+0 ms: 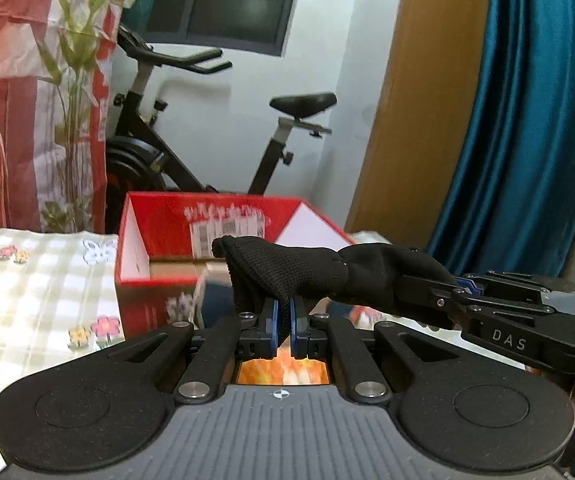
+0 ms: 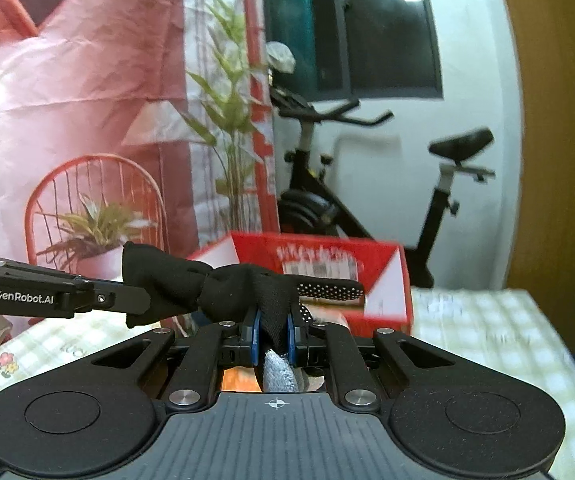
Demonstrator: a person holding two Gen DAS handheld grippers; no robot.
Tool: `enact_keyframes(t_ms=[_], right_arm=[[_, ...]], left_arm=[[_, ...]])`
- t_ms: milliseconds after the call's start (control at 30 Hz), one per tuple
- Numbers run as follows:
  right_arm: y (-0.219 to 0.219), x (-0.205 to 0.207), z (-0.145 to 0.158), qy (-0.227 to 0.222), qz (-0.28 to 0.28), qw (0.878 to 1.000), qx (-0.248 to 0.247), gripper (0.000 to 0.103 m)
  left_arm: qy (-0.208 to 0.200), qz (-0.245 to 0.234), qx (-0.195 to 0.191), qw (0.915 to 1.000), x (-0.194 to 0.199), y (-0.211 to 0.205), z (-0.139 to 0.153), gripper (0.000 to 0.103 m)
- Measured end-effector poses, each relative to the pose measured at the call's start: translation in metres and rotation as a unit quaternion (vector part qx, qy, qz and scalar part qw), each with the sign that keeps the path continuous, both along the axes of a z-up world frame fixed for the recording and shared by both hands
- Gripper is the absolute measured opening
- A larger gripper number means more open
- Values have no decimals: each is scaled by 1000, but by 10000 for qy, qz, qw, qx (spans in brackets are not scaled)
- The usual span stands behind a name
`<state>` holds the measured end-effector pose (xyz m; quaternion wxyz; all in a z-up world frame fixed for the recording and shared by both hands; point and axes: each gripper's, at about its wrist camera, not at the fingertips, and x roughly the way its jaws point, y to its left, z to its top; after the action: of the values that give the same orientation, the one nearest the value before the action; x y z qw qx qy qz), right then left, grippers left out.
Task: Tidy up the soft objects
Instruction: 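Carry the black glove into the red box and open the left tool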
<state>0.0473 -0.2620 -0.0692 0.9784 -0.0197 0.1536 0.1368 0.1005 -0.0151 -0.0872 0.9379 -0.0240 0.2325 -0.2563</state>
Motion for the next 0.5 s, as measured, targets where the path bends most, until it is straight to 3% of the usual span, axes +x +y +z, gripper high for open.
enact_keyframes(t_ms=[233,367,500], right_arm=[[8,44,35,-272,239,9989,-283,12],[12,85,43,-132,355,9984,-427,12],[14,131,39,311,433,9976,-442,12]], left_arm=[[-110,120,-123,9998,36,4,24,7],[76,168,-209,9996,70,7,31,7],[502,156,-300,9982,108,6,26,7]])
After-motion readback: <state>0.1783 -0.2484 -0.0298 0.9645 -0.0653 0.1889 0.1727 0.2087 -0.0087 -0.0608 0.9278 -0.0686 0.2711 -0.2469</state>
